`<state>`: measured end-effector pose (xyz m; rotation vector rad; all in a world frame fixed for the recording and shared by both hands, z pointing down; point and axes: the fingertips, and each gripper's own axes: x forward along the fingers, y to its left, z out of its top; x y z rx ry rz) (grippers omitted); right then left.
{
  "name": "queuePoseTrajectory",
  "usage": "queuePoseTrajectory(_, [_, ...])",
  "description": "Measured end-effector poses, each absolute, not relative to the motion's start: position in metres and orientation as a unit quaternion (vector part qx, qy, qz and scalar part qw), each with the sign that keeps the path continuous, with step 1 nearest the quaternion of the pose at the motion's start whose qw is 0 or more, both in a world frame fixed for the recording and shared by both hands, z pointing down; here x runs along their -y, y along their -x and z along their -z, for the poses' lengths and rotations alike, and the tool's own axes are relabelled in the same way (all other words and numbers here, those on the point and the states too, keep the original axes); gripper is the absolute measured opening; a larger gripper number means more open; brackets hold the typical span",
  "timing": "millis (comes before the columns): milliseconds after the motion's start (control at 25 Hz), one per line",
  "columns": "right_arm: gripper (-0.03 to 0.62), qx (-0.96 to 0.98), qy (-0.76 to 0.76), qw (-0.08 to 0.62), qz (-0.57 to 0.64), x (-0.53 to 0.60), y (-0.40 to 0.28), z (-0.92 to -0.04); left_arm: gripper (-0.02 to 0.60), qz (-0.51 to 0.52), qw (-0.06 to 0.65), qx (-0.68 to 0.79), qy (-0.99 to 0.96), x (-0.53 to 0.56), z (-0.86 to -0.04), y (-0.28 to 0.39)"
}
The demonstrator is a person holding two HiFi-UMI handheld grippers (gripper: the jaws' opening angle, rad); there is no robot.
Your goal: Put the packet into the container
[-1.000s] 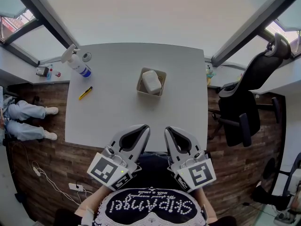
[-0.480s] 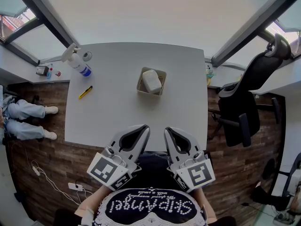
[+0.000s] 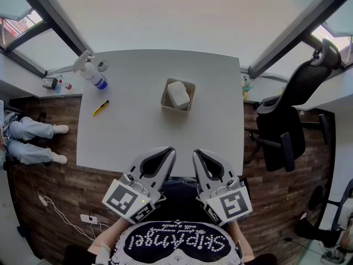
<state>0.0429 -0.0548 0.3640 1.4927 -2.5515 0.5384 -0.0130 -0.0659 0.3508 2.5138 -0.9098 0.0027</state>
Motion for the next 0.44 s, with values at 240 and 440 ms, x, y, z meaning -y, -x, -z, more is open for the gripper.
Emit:
queuePoseTrajectory(240, [0.014, 0.848, -0.494, 0.075, -0.179, 0.0535, -0.0426, -0.3665, 0.009, -0.005, 0.230, 0.328, -0.916, 0.0649, -0.3527, 0.0134])
queuePoseTrajectory(440, [0.014, 0.845, -0.496, 0.072, -0.184, 0.0534, -0.0414, -0.3668, 0.009, -0.007, 0.232, 0.326, -0.916, 0.0641, -0.3536, 0.0142])
